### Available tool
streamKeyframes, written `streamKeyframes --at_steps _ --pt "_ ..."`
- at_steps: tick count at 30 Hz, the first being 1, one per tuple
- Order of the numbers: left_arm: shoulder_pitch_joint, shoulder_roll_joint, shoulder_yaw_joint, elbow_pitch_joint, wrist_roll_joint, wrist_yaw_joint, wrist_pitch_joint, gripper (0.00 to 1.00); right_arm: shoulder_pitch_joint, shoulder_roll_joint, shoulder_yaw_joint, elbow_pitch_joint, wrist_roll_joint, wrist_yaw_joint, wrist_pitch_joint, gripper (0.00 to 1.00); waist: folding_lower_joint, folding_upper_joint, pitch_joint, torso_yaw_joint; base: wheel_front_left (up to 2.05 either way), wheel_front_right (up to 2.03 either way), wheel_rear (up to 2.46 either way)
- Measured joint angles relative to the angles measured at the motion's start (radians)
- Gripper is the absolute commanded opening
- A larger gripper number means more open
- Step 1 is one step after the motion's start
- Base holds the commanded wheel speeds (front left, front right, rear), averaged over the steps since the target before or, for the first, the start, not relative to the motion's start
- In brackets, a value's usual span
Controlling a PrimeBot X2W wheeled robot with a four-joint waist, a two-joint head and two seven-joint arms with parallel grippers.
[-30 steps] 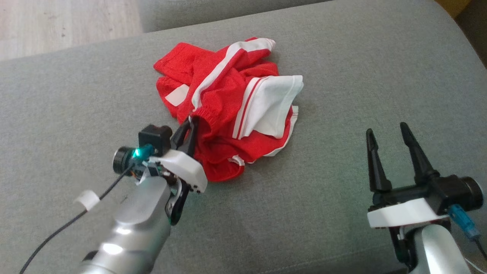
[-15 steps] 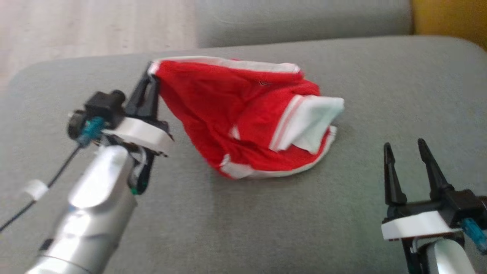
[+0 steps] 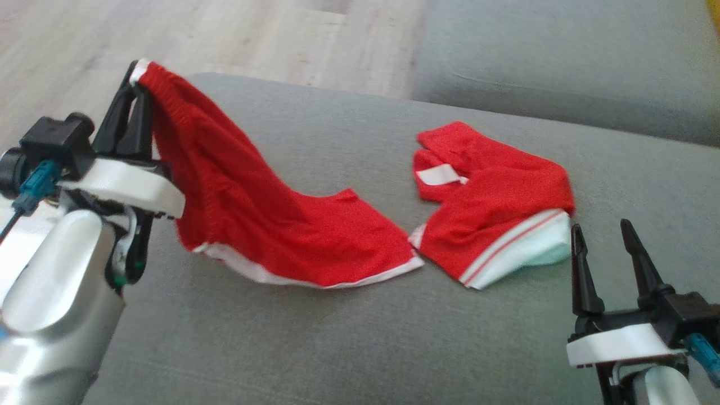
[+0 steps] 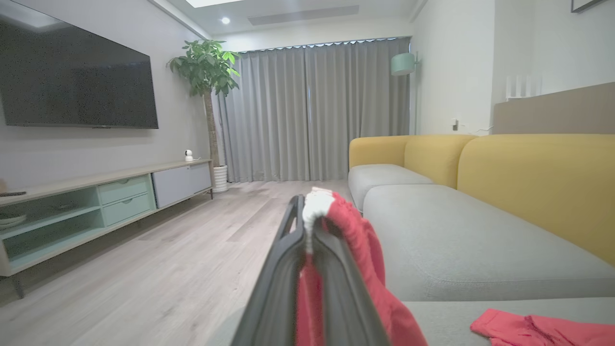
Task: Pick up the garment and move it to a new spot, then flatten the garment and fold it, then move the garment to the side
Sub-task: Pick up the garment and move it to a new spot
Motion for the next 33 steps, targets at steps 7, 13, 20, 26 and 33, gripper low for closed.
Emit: streamKeyframes --at_steps 7,13,20,26,33 --pt "0.056 0.061 0.022 -0.116 -0.002 0.037 0.051 0.00 0.000 0.001 0.003 0.000 0.000 0.000 0.000 1.00 0.0000 0.0000 -0.017 0.085 0.00 0.00 0.00" --pt "0.058 0.080 0.033 -0.156 -0.018 0.052 0.072 0.00 0.000 0.001 0.009 0.000 0.000 0.000 0.000 1.00 0.0001 0.0000 -0.001 0.093 0.00 0.00 0.00" --pt "-0.050 0.168 0.068 -0.107 0.003 0.048 0.113 0.00 -0.022 0.001 0.037 -0.006 -0.052 0.000 0.001 1.00 0.0002 0.0000 0.066 0.038 0.00 0.00 0.00" --pt "-0.282 0.267 0.135 -0.016 0.047 0.041 0.121 0.00 -0.109 0.000 0.049 -0.055 -0.103 0.000 0.016 1.00 0.0003 0.0000 0.148 -0.040 0.00 0.00 0.00" --pt "-0.423 0.323 0.173 0.110 0.063 0.040 0.130 0.00 -0.129 -0.001 0.059 -0.115 -0.138 0.000 0.052 1.00 0.0004 0.0000 0.255 -0.122 0.00 0.00 0.00"
